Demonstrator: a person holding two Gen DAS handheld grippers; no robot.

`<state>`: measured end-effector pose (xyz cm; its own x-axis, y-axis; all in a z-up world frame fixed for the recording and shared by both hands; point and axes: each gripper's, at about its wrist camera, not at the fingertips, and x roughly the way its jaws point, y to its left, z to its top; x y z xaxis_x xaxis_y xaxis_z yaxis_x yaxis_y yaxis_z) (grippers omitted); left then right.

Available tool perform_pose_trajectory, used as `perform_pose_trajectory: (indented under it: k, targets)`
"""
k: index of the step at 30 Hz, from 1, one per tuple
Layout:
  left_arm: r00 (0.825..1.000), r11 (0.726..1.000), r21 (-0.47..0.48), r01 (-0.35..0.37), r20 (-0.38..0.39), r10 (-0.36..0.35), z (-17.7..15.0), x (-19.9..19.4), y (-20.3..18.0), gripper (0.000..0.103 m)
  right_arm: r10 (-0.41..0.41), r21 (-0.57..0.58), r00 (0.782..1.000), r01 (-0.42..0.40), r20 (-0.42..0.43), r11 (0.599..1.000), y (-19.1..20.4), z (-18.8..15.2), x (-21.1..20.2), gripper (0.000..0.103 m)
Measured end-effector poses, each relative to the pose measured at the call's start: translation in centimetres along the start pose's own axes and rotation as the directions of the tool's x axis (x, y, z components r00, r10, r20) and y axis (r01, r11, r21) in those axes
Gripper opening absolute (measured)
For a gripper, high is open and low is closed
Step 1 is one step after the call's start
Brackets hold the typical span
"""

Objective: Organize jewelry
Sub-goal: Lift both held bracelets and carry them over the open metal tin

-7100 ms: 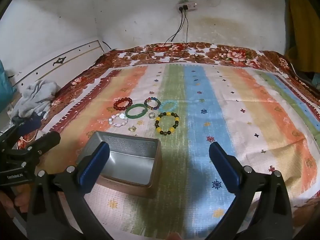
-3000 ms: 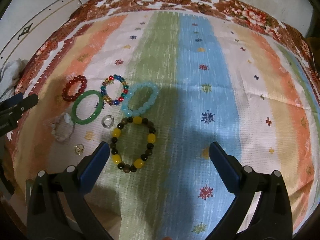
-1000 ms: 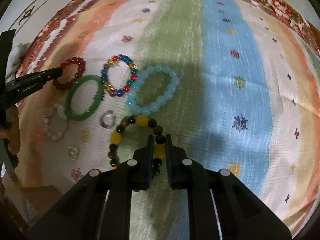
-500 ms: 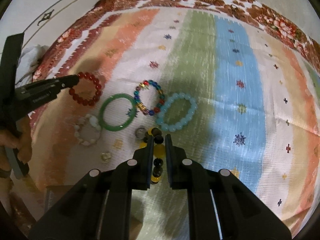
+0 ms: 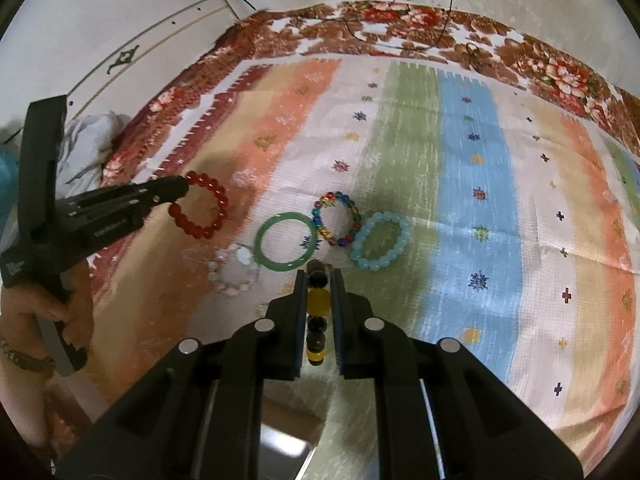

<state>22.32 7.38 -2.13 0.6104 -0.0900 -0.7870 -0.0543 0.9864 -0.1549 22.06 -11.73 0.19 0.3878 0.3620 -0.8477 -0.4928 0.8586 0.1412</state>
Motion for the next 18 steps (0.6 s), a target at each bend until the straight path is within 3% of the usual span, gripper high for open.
perform_pose_trajectory:
  k: [18]
  targets:
    - [0.984,0.99,0.073,0.123,0.118,-0.131,-3.4,-8.2,-3.5,0.013,0.05,-0.014,0.993,-0.049,0.104,0.999,1.9,-2.8,-6.2,0.013]
